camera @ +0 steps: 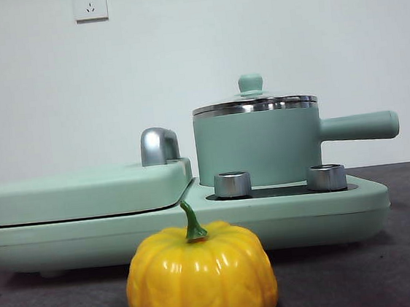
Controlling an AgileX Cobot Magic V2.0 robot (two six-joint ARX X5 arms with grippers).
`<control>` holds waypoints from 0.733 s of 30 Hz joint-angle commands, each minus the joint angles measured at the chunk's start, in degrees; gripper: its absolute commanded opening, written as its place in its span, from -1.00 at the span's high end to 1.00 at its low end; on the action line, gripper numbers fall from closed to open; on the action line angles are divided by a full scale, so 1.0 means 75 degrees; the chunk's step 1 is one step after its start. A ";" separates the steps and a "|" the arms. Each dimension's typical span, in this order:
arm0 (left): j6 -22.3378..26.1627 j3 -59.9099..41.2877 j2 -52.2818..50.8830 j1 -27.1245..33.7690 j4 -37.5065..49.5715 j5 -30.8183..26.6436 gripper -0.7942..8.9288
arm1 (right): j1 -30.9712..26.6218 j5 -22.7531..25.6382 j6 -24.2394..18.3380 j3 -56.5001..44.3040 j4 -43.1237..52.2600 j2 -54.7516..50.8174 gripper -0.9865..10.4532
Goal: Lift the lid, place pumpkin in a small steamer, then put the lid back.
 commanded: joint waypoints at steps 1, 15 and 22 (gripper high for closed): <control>0.0656 0.0323 0.0609 0.0000 0.0079 0.0175 0.82 | 0.0020 -0.0291 -0.0554 0.0248 0.0055 0.0434 0.81; 0.0906 0.0527 0.2722 -0.0542 0.0933 0.1661 0.82 | 0.1035 -0.0679 -0.1090 0.0341 0.0385 0.1926 0.81; 0.1259 0.0527 0.3107 -0.1274 0.0915 0.1862 0.82 | 0.1929 -0.0679 -0.1326 0.0341 0.0373 0.2579 0.81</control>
